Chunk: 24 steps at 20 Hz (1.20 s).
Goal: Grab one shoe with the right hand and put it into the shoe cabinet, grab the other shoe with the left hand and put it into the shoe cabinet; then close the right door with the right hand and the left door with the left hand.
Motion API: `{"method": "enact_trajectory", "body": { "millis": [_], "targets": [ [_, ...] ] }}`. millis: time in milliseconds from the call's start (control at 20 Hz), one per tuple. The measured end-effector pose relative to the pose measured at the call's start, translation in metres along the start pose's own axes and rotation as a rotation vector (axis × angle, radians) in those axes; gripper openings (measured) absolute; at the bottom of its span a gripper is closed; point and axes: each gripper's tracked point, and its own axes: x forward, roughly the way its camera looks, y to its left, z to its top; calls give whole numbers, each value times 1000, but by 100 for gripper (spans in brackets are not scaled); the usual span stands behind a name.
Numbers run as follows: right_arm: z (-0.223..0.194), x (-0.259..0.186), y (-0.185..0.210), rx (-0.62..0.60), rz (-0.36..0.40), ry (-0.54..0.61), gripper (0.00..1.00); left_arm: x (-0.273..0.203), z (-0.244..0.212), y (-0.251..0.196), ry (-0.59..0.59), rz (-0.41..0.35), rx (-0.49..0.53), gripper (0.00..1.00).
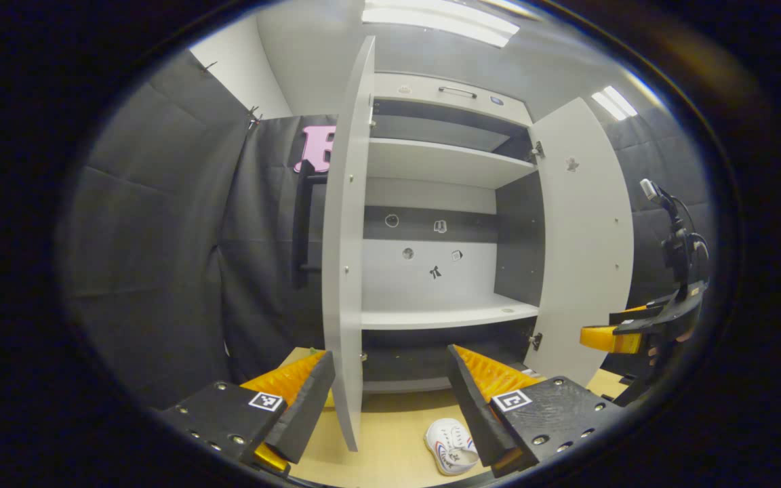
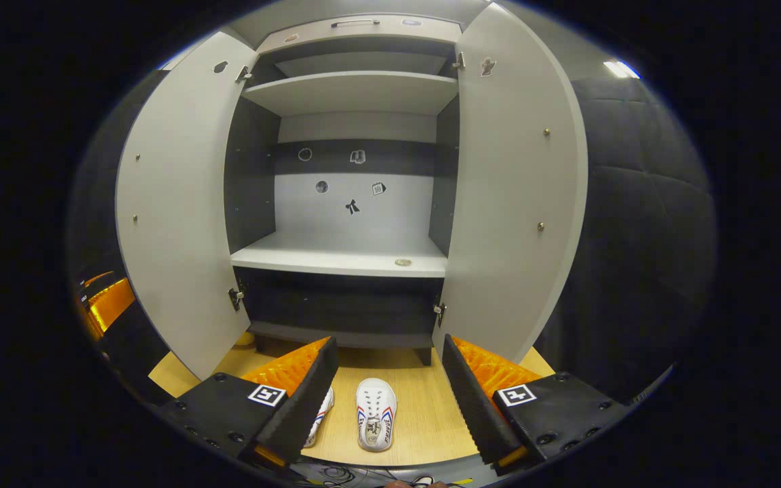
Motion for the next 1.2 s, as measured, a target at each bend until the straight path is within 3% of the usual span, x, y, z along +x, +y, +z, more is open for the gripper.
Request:
{"method": "enact_trajectory", "body": {
  "millis": [300, 600, 1000, 1200],
  "targets": [
    [-25, 40, 30, -65, 89, 106, 96, -13, -18, 20, 43, -19, -13, 93],
    [-64, 82, 55, -38, 173, 225, 98, -15, -13, 15, 62, -35, 19, 93],
    [-175, 118, 89, -85, 339, 471, 97, -37, -14, 30, 142, 179, -91, 93],
    [-217, 138, 84, -74, 336, 560, 97, -48, -17, 42, 173, 262, -66, 93]
  ]
}}
